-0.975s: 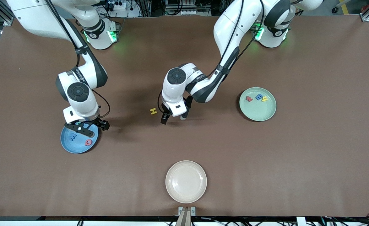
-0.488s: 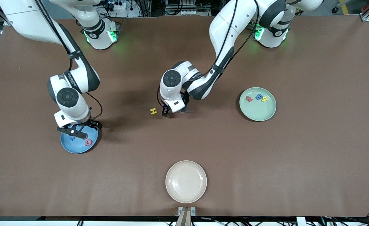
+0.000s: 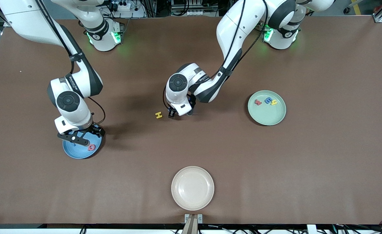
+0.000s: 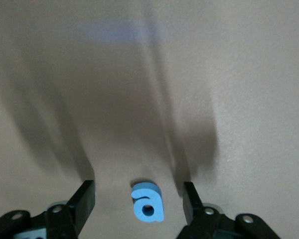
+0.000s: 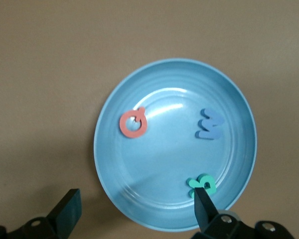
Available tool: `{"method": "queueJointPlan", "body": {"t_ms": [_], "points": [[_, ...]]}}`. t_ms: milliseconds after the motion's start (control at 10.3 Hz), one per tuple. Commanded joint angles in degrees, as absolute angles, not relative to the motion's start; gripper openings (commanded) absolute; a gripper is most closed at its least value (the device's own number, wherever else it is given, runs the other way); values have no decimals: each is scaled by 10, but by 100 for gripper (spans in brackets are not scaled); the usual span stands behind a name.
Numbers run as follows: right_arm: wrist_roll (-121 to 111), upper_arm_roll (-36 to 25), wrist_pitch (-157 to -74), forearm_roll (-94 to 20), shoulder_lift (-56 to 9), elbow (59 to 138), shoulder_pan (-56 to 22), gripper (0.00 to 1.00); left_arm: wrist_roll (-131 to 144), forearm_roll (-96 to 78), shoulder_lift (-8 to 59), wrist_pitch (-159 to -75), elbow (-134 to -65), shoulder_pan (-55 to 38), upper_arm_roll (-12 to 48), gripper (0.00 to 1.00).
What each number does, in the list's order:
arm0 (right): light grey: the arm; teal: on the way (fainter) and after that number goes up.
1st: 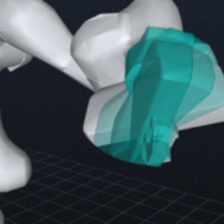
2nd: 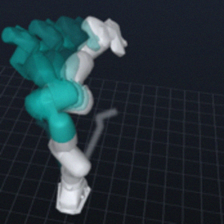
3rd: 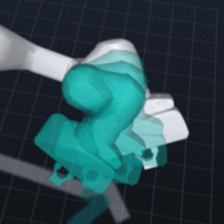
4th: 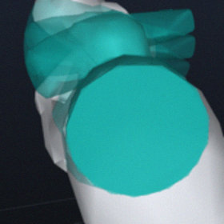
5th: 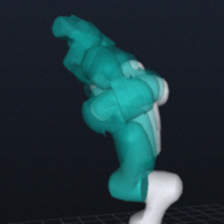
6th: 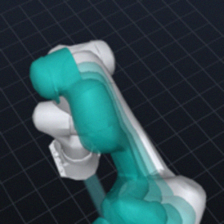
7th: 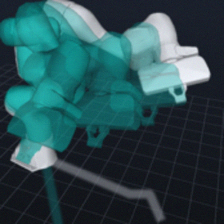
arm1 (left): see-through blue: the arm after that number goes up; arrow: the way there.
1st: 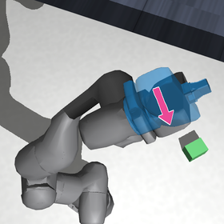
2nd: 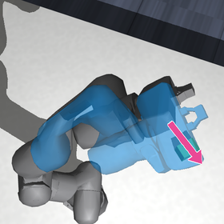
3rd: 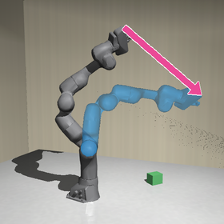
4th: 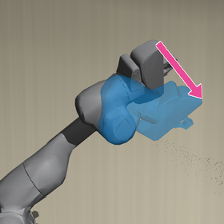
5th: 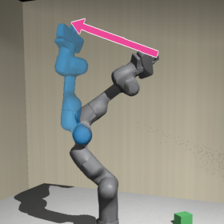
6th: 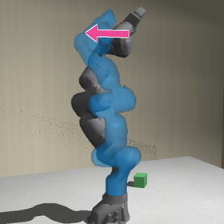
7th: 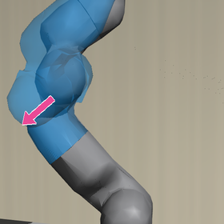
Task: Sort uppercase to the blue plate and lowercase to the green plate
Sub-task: 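Close the left gripper on the blue lowercase a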
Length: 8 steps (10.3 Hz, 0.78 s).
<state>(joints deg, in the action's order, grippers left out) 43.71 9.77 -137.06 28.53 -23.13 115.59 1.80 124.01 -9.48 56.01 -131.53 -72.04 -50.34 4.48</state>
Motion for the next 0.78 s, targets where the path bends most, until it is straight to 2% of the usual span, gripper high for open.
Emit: {"method": "queueJointPlan", "body": {"t_ms": [0,293,390,488,683], "points": [[439,100,-1366,287,-235,1146,21,100,1249,-112,565,-1310,-708,-510,46,74],[435,100,-1366,287,-235,1141,21,100,1250,-112,565,-1323,-707,-510,50,69],[436,100,-1366,287,-235,1141,20,100,1250,-112,566,-1323,-708,-510,50,55],[436,100,-1366,287,-235,1140,20,100,1250,-112,566,-1323,-708,-510,50,48],[436,101,-1365,287,-235,1139,18,100,1250,-111,568,-1323,-708,-510,49,41]]}}
